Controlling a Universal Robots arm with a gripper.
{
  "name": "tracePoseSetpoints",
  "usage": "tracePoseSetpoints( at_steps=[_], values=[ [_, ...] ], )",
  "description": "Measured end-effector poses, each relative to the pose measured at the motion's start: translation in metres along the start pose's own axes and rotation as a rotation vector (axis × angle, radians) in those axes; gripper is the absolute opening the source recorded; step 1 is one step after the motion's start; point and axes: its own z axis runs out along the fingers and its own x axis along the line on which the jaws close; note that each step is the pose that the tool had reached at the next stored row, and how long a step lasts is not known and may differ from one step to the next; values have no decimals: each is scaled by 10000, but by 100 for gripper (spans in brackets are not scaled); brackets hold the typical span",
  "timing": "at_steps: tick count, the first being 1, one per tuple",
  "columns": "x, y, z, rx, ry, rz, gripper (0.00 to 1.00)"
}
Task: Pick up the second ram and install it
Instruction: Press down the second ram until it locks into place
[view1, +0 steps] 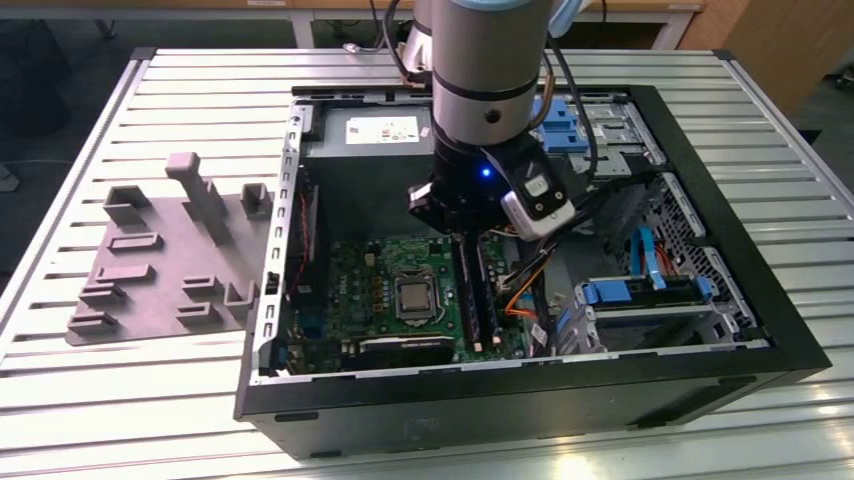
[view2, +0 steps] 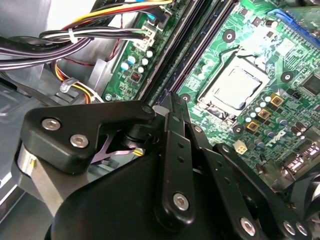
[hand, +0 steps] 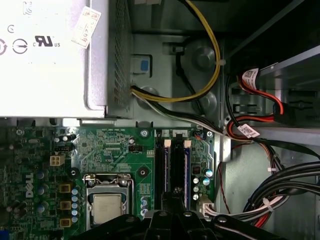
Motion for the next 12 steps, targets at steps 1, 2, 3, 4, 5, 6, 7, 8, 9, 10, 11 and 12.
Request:
tracePoseSetpoints(
  at_steps=[1, 2, 3, 4, 5, 6, 7, 8, 9, 10, 11, 12],
  values=[
    [0, -2, 0, 1, 0, 0, 11],
    [0, -5, 0, 2, 0, 0, 11],
    [0, -8, 0, 4, 0, -1, 11],
    [0, -11, 0, 5, 0, 0, 11],
    [0, -13, 0, 6, 0, 0, 11],
    [0, -16, 0, 6, 0, -1, 11],
    [0, -20, 0, 7, 0, 0, 11],
    [0, -24, 0, 8, 0, 0, 11],
    [0, -28, 0, 9, 0, -1, 11],
    [-1, -32, 0, 9, 0, -1, 11],
    [-1, -38, 0, 11, 0, -1, 11],
    [-1, -43, 0, 11, 0, -1, 11]
  ],
)
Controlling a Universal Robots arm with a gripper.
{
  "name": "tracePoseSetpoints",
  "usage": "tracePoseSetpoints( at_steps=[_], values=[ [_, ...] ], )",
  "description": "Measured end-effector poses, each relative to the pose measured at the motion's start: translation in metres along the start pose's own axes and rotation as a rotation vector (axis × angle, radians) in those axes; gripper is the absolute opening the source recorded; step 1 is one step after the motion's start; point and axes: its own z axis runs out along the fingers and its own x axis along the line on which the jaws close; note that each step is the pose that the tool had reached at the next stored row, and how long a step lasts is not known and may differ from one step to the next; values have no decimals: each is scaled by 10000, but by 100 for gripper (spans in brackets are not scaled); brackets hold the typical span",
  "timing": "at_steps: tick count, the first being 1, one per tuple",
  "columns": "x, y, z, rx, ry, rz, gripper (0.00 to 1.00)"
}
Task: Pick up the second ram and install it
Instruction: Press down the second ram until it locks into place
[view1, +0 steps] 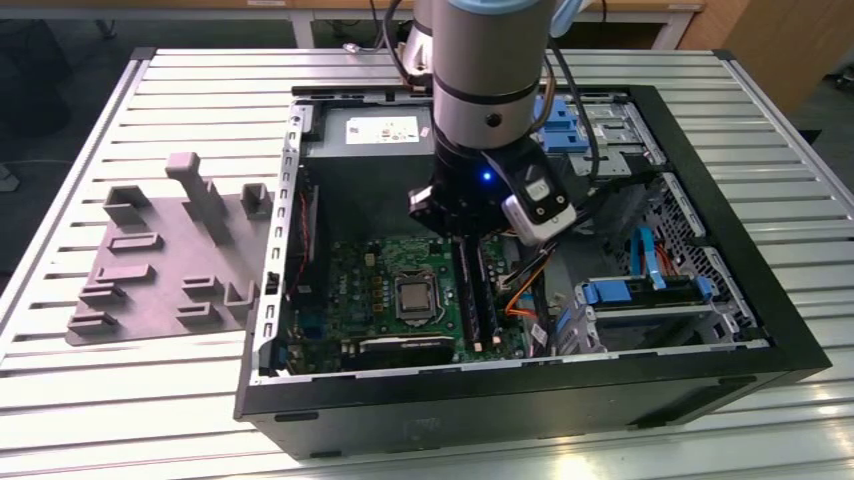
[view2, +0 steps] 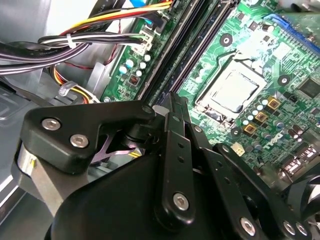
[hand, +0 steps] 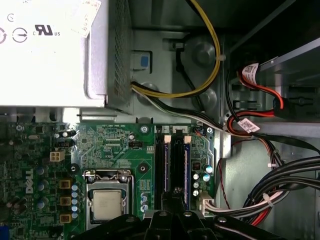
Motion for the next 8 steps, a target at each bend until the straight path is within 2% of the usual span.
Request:
tracePoseSetpoints(
  at_steps=[8],
  values=[
    [0, -63, 0, 0, 0, 0, 11]
  ],
)
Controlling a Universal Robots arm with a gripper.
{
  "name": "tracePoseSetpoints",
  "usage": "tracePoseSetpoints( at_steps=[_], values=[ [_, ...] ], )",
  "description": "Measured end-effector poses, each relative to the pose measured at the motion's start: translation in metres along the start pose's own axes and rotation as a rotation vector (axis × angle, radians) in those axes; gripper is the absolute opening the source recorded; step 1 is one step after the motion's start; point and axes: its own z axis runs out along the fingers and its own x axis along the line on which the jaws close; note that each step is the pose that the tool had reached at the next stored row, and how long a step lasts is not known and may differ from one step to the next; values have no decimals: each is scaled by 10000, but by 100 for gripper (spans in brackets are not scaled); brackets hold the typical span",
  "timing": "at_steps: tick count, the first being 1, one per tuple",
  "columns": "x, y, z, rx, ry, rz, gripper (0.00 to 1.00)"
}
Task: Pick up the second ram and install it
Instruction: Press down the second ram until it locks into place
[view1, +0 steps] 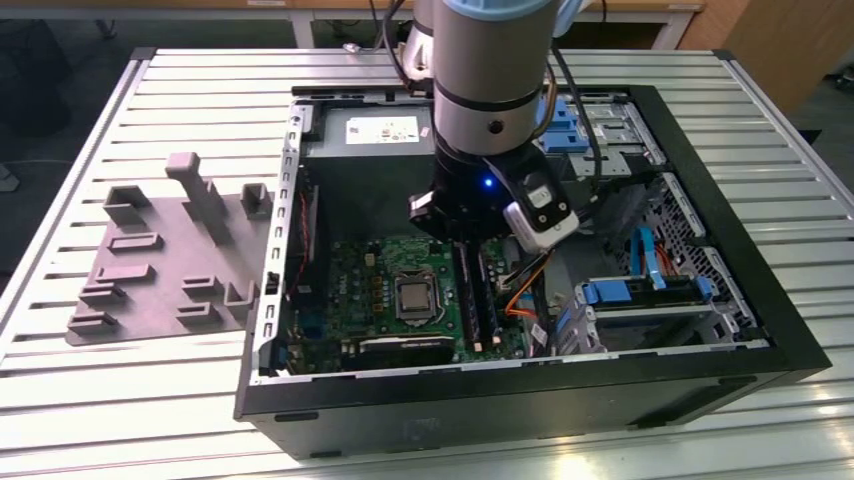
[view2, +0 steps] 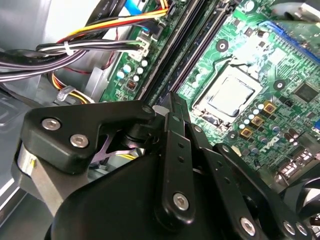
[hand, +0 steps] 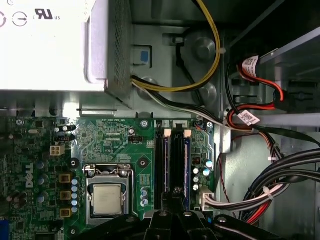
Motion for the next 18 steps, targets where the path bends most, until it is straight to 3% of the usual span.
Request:
tracePoseSetpoints(
  at_steps=[18],
  values=[
    [-1, -110, 0, 9, 0, -1, 11]
  ],
)
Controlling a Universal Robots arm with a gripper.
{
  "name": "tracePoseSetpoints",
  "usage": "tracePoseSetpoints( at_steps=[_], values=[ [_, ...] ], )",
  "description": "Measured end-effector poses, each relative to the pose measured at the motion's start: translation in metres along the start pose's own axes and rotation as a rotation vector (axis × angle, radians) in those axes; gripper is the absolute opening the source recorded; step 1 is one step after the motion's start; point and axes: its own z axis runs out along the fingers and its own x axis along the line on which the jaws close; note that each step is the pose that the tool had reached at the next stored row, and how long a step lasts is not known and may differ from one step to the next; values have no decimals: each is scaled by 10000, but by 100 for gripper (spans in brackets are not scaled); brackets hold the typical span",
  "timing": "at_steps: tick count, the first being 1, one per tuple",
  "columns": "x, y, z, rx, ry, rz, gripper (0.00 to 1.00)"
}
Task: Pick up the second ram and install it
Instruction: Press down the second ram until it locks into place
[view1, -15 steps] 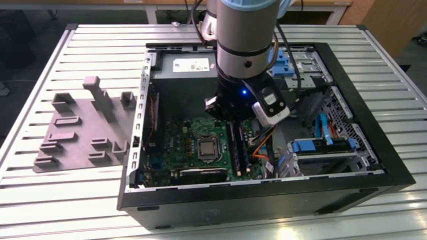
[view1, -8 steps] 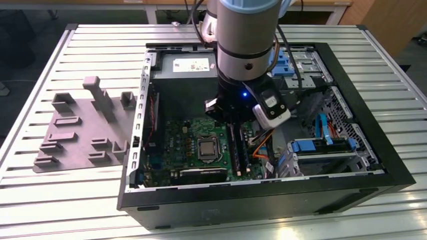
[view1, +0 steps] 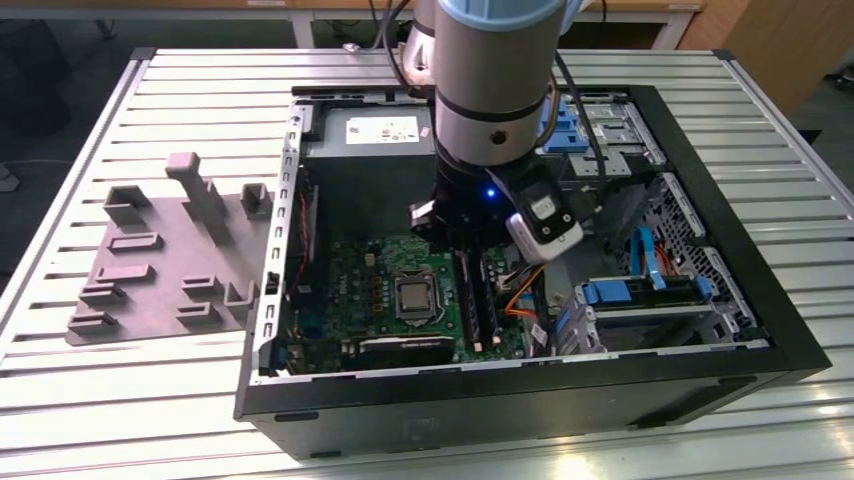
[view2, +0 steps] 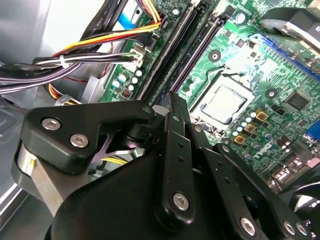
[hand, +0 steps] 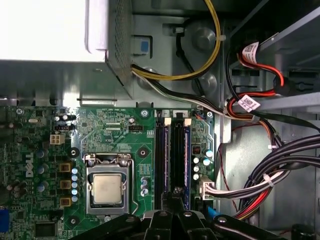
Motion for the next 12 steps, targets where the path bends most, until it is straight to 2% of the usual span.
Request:
tracePoseSetpoints(
  at_steps=[12],
  values=[
    [-1, -46, 0, 14, 0, -1, 11]
  ],
)
